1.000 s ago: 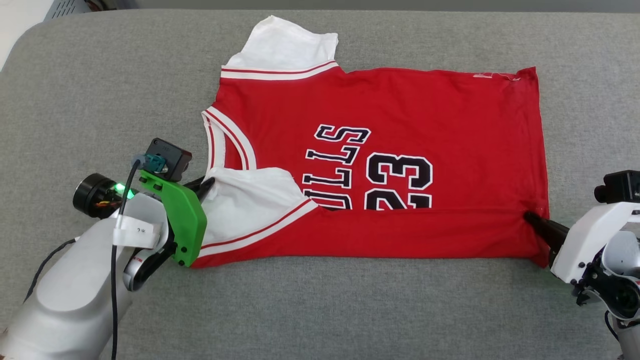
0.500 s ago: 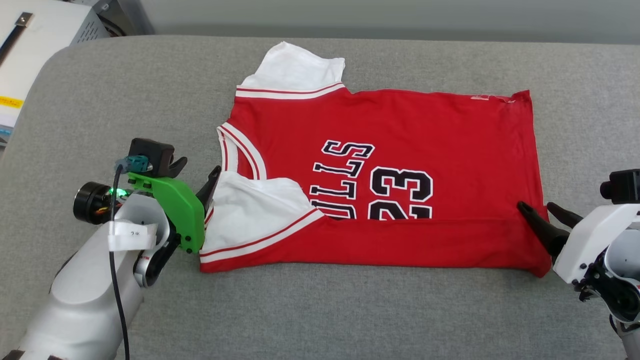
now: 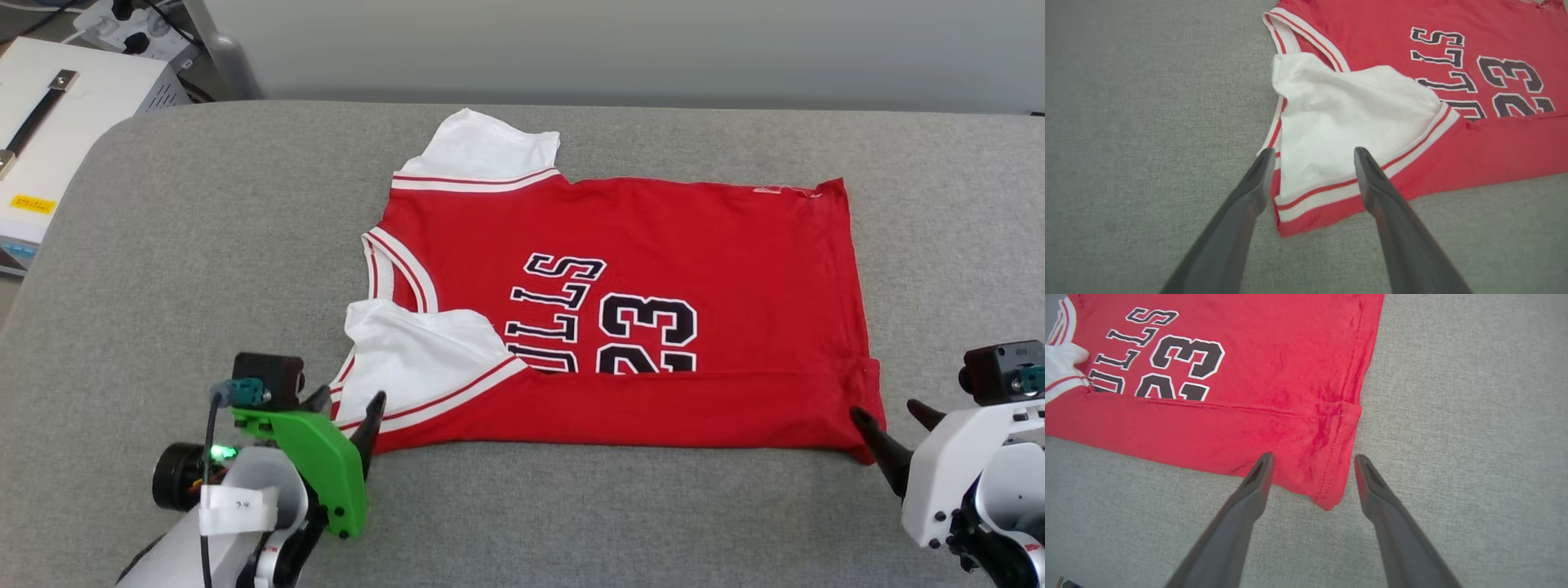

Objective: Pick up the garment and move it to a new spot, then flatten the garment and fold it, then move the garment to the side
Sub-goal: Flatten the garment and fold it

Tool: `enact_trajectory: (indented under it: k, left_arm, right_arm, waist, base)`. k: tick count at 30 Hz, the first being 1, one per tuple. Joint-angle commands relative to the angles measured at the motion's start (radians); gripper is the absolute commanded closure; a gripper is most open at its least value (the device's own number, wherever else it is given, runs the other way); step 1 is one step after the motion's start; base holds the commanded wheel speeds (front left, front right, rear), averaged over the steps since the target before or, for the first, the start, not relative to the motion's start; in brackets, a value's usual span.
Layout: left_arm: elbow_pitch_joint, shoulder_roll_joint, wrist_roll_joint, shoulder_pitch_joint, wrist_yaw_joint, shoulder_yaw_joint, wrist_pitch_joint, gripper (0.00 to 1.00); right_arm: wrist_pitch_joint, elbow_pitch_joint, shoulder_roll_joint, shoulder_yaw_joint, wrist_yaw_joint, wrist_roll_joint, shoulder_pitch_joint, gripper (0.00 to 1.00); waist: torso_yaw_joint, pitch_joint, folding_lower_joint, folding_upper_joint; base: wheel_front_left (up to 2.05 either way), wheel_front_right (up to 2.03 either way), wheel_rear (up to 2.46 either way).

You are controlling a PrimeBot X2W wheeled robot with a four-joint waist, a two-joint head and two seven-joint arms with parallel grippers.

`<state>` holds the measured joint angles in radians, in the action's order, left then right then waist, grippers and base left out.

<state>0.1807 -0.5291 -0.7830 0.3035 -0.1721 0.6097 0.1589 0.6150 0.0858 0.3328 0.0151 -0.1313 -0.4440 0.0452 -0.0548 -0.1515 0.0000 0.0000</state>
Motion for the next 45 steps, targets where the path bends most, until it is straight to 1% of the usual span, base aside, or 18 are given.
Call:
enact_trajectory:
  k: [1,3,7,11,18,21,22,23,27,32,34,36,39,45]
  left_arm:
    - [-0.021,-0.013,0.0,-0.026,-0.018,0.008,0.025,0.0]
    - [-0.052,-0.027,0.005,-0.044,-0.047,0.017,0.059,0.0]
    - [-0.056,-0.059,0.059,-0.05,-0.129,0.03,0.098,0.0]
    - [-0.043,-0.059,0.067,-0.046,-0.17,0.026,0.118,0.0]
    - [0.008,-0.045,0.06,-0.031,-0.164,0.033,0.126,0.0]
    - [0.038,-0.03,0.039,-0.031,-0.144,0.05,0.161,0.0]
    - [0.044,-0.025,0.033,-0.031,-0.137,0.055,0.169,0.57]
    - [0.05,-0.021,0.029,-0.031,-0.127,0.061,0.175,1.0]
    - [0.06,-0.013,0.016,-0.027,-0.105,0.062,0.167,1.0]
    - [0.022,-0.018,0.018,-0.02,-0.105,0.044,0.131,1.0]
    - [-0.01,-0.021,0.019,-0.018,-0.109,0.037,0.118,1.0]
    - [-0.051,-0.026,0.02,-0.019,-0.117,0.028,0.108,1.0]
    - [-0.121,-0.038,0.026,-0.021,-0.126,0.022,0.104,1.0]
    - [-0.226,-0.053,0.041,-0.032,-0.151,0.023,0.105,1.0]
  right_arm:
    - [0.014,0.022,-0.02,-0.009,0.001,0.02,-0.018,0.0]
    - [0.035,0.05,-0.054,-0.023,0.001,0.038,-0.032,0.0]
    - [0.055,0.086,-0.088,-0.032,0.001,0.06,-0.047,0.0]
    - [0.064,0.098,-0.09,-0.022,0.001,0.073,-0.05,0.0]
    - [0.058,0.103,-0.088,-0.027,0.001,0.072,-0.037,0.0]
    - [0.055,0.104,-0.086,-0.028,0.001,0.07,-0.031,0.0]
    - [0.053,0.104,-0.086,-0.028,0.001,0.069,-0.029,0.0]
    - [0.05,0.104,-0.087,-0.03,0.001,0.068,-0.026,0.0]
    - [0.045,0.093,-0.088,-0.051,0.001,0.072,-0.018,0.0]
    - [0.073,0.075,-0.1,-0.081,0.001,0.08,-0.017,0.0]
    - [0.085,0.065,-0.109,-0.093,0.001,0.081,-0.017,0.0]
    - [0.091,0.049,-0.134,-0.115,0.001,0.065,-0.015,0.0]
    - [0.104,0.017,-0.137,-0.139,0.001,0.092,-0.015,0.0]
    - [0.087,-0.049,-0.175,-0.195,0.001,0.11,0.014,0.0]
  waist:
    - [0.005,-0.01,0.0,0.0]
    - [0.01,-0.02,0.0,0.0]
    - [0.025,-0.043,0.0,0.0]
    - [0.04,-0.068,0.0,0.0]
    - [0.056,-0.101,0.0,0.0]
    - [0.058,-0.114,0.0,0.0]
    - [0.058,-0.116,0.0,0.0]
    - [0.057,-0.117,0.0,0.0]
    - [0.046,-0.112,0.0,0.0]
    - [0.023,-0.085,0.0,0.0]
    - [0.012,-0.076,0.0,0.0]
    - [0.0,-0.07,0.0,0.0]
    - [-0.016,-0.069,0.0,0.0]
    - [-0.038,-0.079,0.0,0.0]
  base:
    - [0.0,0.0,0.0]
    - [0.0,0.0,0.0]
    - [0.0,0.0,0.0]
    - [0.0,0.0,0.0]
    - [0.0,0.0,0.0]
    - [0.0,0.0,0.0]
    - [0.0,0.0,0.0]
    - [0.0,0.0,0.0]
    - [0.0,0.0,0.0]
    - [0.0,0.0,0.0]
    - [0.0,0.0,0.0]
    - [0.0,0.0,0.0]
    - [0.0,0.0,0.0]
    - [0.0,0.0,0.0]
